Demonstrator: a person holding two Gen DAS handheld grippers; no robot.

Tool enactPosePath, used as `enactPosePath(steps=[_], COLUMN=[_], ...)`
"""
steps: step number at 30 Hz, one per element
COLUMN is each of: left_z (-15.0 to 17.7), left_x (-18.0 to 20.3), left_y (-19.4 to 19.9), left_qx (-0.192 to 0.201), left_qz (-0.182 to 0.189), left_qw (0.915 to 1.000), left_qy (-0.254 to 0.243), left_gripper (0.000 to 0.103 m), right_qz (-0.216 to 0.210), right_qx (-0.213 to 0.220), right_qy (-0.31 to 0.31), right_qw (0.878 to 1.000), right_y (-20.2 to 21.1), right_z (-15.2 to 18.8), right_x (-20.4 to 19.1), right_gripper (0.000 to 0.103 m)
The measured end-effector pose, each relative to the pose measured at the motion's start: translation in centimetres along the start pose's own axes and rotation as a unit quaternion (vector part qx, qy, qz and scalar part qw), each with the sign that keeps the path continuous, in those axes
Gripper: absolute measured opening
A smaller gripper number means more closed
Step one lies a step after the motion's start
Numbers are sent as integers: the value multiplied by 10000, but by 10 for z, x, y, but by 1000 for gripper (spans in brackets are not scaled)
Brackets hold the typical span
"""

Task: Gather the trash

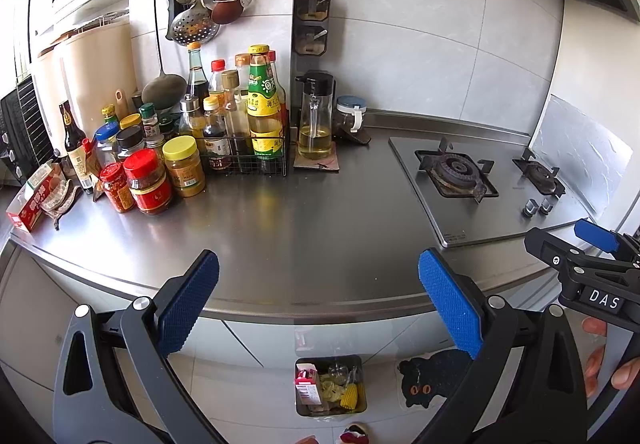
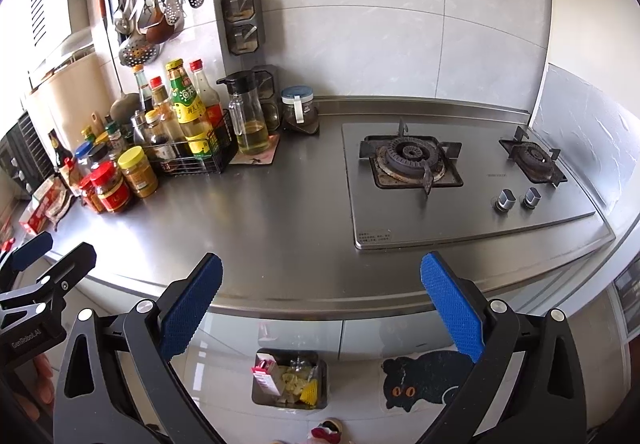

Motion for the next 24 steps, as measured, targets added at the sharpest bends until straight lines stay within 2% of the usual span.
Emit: enactPosePath(steps=[24], left_z=[-3], left_x=[-3], left_y=[-7], left_qx=[-53], left_qz=[-50], left_qw=[10000], left_qy=[23], left_gripper=[95], right_qz=[-90], right_qx=[-153], right_qy=[1], right_qw=[9998], right_y=[-13], right_z=[0], right_x=[-3], right_gripper=[100])
Point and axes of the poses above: each gripper's, at about its wrist camera, not at the fingertips, and y roughly against the way its jaws point, x to its right, z to its underside, the point moved 5 cm from there along -y, roughly the way its jaws point, and after that the axes turned 10 degrees about y, right-handed, at the moved point
